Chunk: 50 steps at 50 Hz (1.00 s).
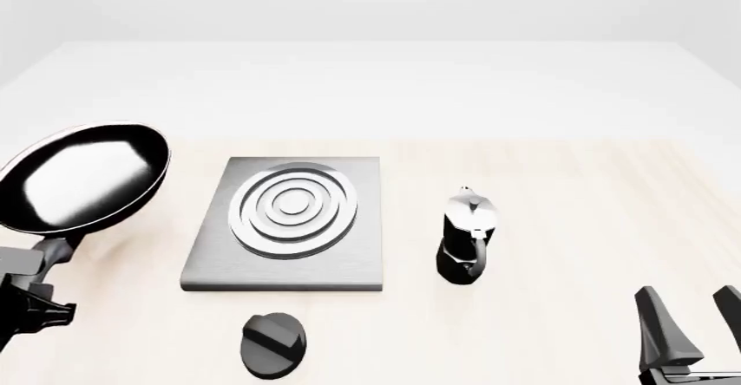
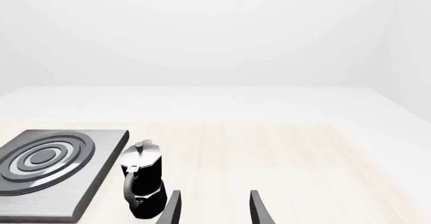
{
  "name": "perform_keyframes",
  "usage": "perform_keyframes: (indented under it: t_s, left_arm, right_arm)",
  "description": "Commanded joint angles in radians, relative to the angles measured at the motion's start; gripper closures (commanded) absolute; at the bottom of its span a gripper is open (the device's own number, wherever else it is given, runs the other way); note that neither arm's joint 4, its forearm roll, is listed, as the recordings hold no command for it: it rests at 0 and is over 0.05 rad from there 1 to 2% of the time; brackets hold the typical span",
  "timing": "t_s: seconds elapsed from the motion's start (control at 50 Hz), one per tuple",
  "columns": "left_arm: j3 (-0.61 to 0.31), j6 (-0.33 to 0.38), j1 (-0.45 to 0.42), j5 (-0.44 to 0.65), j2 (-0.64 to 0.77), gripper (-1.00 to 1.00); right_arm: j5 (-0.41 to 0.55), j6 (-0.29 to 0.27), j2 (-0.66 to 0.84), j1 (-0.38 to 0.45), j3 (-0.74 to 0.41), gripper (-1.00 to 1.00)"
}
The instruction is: Turn on the stove and put the frying pan on it.
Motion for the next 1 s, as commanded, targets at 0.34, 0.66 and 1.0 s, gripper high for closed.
perform_keyframes:
  t_s: [0.34,0.66,1.0]
  left_arm:
    - [-0.09,-0.002,-0.173,0.019,-0.006,1.0]
    - [-0.112,0.009,-0.272,-0.015,0.073,1.0]
    - [-0.174,0.03,-0.354,-0.005,0.135,1.0]
  right_arm:
    - [0.0,0.0,0.0,0.0,0.0,-1.0]
    - [0.0,0.0,0.0,0.0,0.0,-1.0]
    - [0.0,0.0,0.0,0.0,0.0,-1.0]
